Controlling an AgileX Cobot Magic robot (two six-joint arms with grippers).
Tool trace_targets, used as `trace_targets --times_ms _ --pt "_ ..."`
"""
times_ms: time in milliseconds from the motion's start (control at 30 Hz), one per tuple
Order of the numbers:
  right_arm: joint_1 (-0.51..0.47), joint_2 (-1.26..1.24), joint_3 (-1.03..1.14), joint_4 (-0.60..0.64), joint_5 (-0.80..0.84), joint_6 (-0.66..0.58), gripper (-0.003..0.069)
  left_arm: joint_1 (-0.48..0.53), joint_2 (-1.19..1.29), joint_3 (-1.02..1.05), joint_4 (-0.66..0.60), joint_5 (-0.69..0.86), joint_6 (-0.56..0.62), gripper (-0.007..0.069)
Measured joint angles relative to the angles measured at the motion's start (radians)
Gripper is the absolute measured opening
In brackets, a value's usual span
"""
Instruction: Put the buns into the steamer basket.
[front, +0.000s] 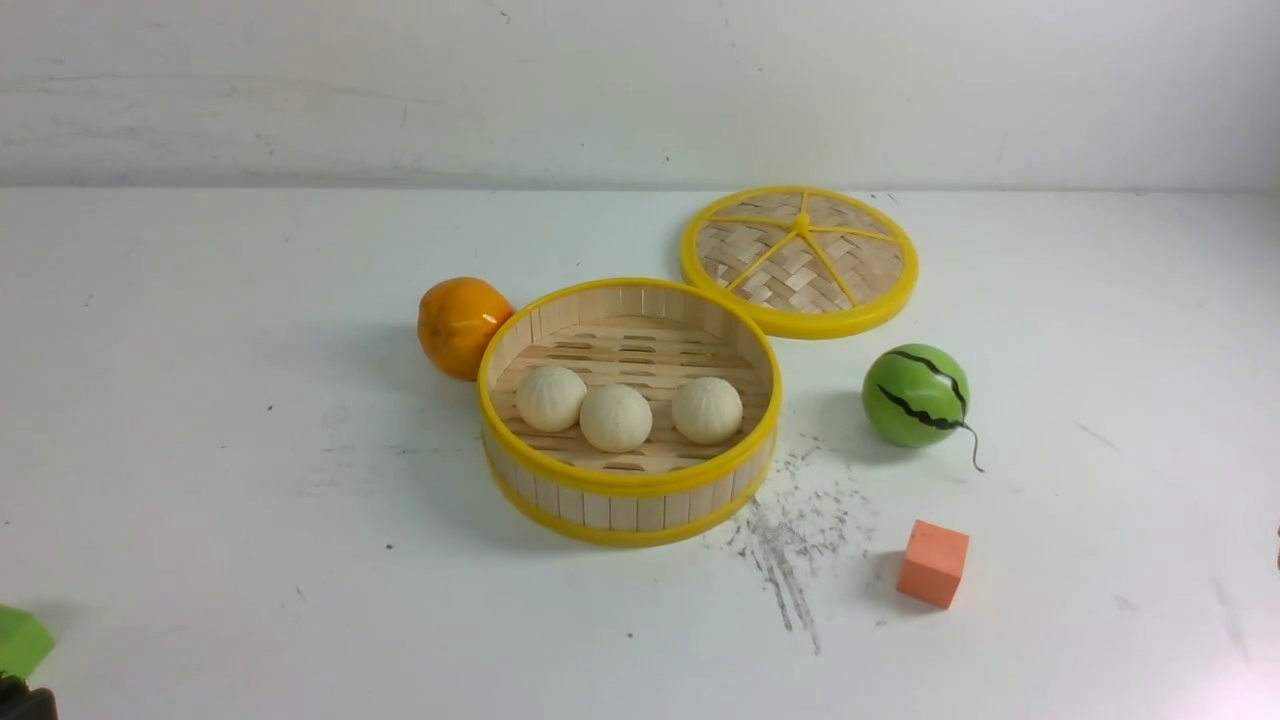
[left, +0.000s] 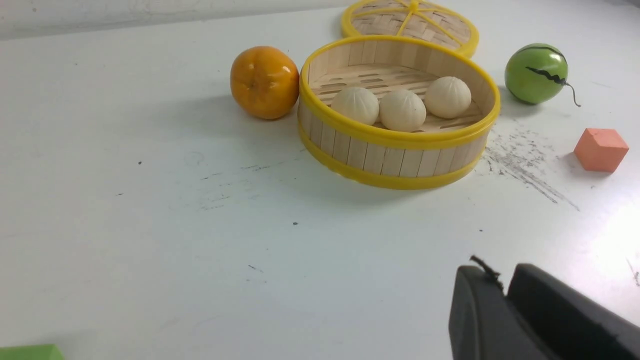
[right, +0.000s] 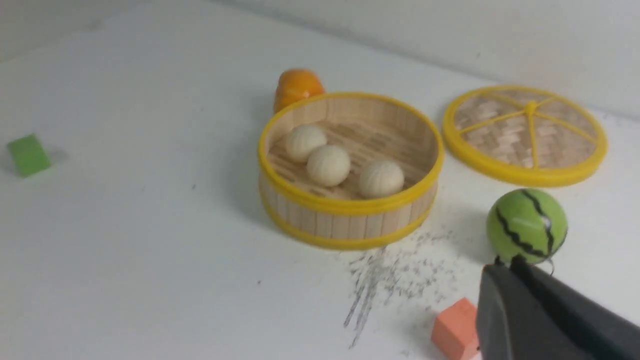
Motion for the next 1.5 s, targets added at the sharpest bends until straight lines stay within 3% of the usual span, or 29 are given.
trace_targets --times_ms 100,233,400,567,867,1500 --pt "-0.076 -0.130 0.194 -0.002 -0.212 0.053 -0.0020 0.000 0.000 0.000 0.000 0.000 0.000 0.0085" --pt "-0.193 -0.254 0.352 -0.043 -0.282 0.123 -0.0020 0.000 0.000 0.000 0.000 0.000 0.000 0.0090" --pt "-0.333 -0.346 0.442 -0.136 -0.226 0.255 -0.0020 0.000 0.000 0.000 0.000 0.000 0.000 0.0090" --pt "-0.419 -0.372 0.473 -0.159 -0.126 0.294 -0.0020 0.000 0.000 0.000 0.000 0.000 0.000 0.0092" --pt "-0.448 -0.373 0.466 -0.218 0.038 0.294 -0.0020 0.000 0.000 0.000 0.000 0.000 0.000 0.0096" --pt "-0.448 -0.373 0.463 -0.210 0.047 0.294 -0.0015 0.000 0.000 0.000 0.000 0.000 0.000 0.0109"
